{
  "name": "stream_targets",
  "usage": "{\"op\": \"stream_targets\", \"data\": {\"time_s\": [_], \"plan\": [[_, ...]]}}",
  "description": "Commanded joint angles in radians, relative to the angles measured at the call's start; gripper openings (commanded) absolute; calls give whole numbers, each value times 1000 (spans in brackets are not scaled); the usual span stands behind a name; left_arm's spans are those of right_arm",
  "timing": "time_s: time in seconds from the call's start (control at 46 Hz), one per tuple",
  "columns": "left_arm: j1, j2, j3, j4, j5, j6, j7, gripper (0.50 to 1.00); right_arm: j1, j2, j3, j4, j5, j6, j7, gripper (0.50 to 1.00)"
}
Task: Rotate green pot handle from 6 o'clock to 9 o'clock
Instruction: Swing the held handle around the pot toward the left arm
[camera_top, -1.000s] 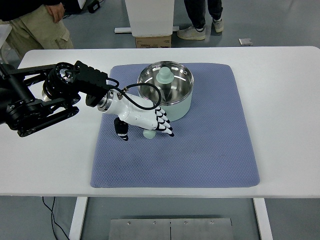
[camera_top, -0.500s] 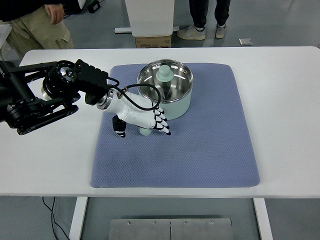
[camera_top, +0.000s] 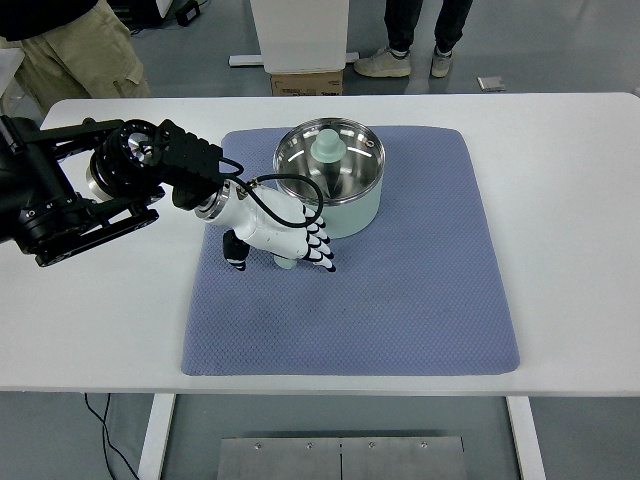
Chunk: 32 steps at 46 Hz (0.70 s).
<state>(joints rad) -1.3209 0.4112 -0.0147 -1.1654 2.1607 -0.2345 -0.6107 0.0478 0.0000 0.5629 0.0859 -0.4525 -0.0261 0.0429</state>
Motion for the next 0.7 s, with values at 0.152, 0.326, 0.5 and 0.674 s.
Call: {"op": "stream_targets", "data": {"time_s": [0.152,0.326,0.5,0.674], "plan": [[0,0,2,1,22,-2,0,1000,0,0,0,0,0,0,0,1000],[-1,0,-1,1,82,0,0,1000,0,0,-1,0,0,0,0,1000],[-3,1,-1,1,96,1,0,1000,0,0,0,0,0,0,0,1000],[-14,3,-2,1,108,3,0,1000,0,0,-1,0,0,0,0,1000]]}}
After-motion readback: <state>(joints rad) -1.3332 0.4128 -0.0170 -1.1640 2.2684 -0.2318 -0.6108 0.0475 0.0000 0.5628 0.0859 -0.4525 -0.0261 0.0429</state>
